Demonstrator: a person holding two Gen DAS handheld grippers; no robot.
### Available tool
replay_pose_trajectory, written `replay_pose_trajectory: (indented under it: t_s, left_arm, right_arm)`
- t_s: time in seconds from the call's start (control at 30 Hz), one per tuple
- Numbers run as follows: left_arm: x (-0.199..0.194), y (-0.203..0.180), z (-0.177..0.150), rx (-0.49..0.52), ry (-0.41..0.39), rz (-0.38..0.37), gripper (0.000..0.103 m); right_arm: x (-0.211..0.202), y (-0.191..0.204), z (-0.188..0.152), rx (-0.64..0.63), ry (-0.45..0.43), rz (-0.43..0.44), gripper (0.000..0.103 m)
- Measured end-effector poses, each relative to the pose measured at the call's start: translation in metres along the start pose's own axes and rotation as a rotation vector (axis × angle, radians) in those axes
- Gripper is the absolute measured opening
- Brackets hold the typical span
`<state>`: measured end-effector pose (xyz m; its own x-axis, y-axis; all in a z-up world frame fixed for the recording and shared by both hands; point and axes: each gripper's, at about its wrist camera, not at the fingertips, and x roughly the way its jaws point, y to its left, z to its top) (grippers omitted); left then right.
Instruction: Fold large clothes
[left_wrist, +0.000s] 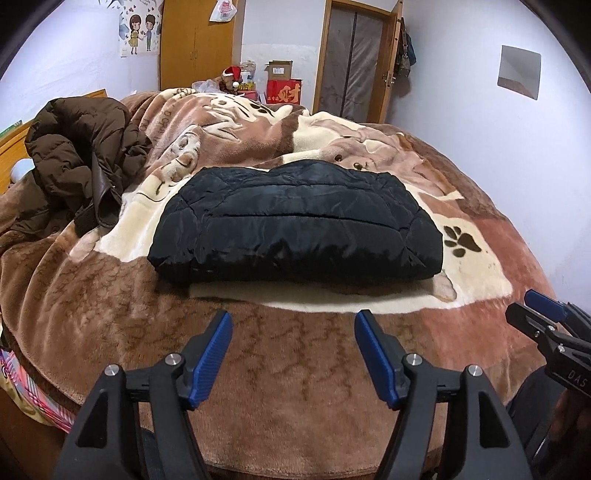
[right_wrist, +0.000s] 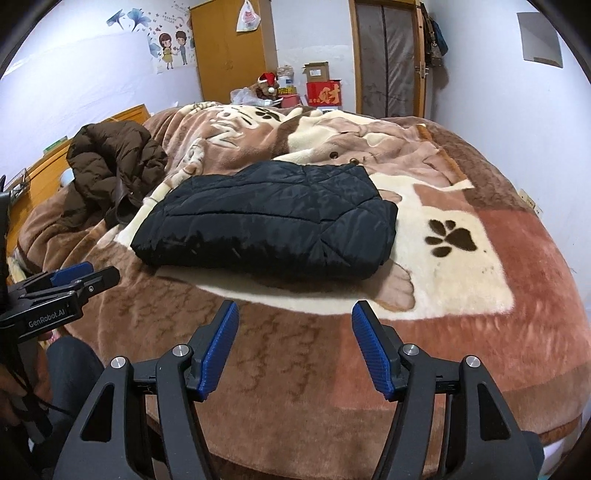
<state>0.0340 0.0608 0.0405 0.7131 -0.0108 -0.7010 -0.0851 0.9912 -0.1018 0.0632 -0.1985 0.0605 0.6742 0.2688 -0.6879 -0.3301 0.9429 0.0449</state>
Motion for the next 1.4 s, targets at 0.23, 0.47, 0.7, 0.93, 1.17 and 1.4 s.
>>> replay_pose_trajectory:
  t_s: [0.23, 0.47, 0.7, 0.93, 1.17, 1.4]
  left_arm:
    - [0.002, 0.000, -0.005, -0.006, 0.007, 0.007, 0.071]
    - [0.006, 0.003, -0.009, -0.015, 0.021, 0.017, 0.071]
    - [0.011, 0.005, -0.012, -0.012, 0.034, 0.030, 0.071]
    - [0.011, 0.007, -0.014, -0.024, 0.034, 0.010, 0.071]
    - [0.011, 0.006, -0.015, -0.037, 0.034, -0.002, 0.071]
    - [0.011, 0.006, -0.015, -0.042, 0.037, 0.003, 0.071]
  right_arm:
    - [0.000, 0.007, -0.006, -0.025, 0.008, -0.006, 0.064]
    - [0.003, 0.008, -0.007, -0.036, 0.017, -0.008, 0.064]
    - [0.007, 0.008, -0.009, -0.040, 0.031, -0.005, 0.064]
    - [0.010, 0.010, -0.009, -0.045, 0.045, -0.001, 0.064]
    - [0.011, 0.012, -0.011, -0.048, 0.052, 0.003, 0.064]
    - [0.012, 0.012, -0.011, -0.048, 0.053, 0.003, 0.064]
